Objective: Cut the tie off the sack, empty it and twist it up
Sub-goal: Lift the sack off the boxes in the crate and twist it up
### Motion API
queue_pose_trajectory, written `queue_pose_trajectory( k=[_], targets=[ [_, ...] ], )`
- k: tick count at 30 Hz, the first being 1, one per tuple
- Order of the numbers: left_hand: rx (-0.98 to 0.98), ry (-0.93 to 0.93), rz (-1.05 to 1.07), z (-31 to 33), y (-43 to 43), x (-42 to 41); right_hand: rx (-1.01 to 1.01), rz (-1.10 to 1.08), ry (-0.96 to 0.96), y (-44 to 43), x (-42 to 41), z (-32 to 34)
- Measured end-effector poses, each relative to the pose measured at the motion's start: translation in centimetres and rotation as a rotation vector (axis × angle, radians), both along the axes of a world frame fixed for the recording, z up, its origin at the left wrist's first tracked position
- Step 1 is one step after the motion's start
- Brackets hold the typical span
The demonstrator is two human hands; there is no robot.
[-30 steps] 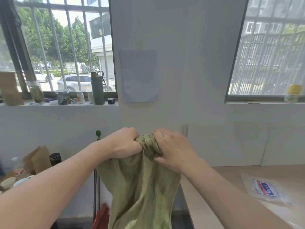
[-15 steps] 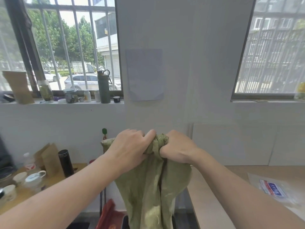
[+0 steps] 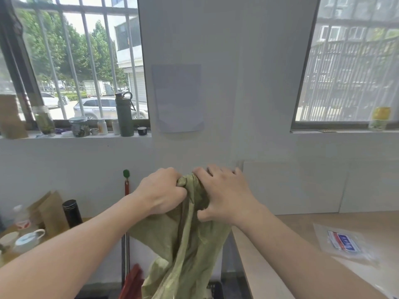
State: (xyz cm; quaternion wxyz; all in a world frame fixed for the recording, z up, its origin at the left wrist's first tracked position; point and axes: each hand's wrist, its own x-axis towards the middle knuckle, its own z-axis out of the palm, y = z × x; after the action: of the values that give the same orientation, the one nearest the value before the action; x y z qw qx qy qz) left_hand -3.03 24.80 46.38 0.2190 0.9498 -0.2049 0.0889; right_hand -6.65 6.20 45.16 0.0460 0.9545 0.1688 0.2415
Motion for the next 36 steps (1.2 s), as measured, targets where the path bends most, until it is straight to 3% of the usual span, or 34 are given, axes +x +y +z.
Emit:
queue_pose_trajectory(
  k=[5,9,12,17,20,23,29,36],
  targets=[
    [-0.252,0.328,-0.088,1.2,-1.1,-0.2,0.0,0.009,-0.151,-0.3,0.0,0.2],
    [-0.178,0.362,-0.209,1.3,-1.3,-0.9,0.002,-0.017,-0.11,-0.7,0.3,-0.1],
    [-0.024,0.218,-0.277,1.1,-1.2,-1.5,0.005,-0.072,-0.05,-0.6,0.7,-0.1],
    [0.486,-0.306,-0.15,0.3,-1.3,-2.3,0.143,-0.156,0.074,-0.3,1.0,-0.5],
    [0.542,-0.497,-0.049,-0.9,-2.2,-2.4,0.269,-0.209,0.129,0.2,1.1,-0.6],
    [0.561,-0.519,0.019,-1.6,-1.8,-2.1,0.278,-0.208,0.173,0.8,1.2,-0.7],
    [0.464,-0.426,-0.054,-1.4,-0.9,-1.1,0.232,-0.126,0.14,0.6,0.7,-1.0],
    [0.088,-0.087,0.035,-1.0,-0.4,0.2,-0.05,-0.061,-0.15,1.0,-0.2,-1.8]
  ],
)
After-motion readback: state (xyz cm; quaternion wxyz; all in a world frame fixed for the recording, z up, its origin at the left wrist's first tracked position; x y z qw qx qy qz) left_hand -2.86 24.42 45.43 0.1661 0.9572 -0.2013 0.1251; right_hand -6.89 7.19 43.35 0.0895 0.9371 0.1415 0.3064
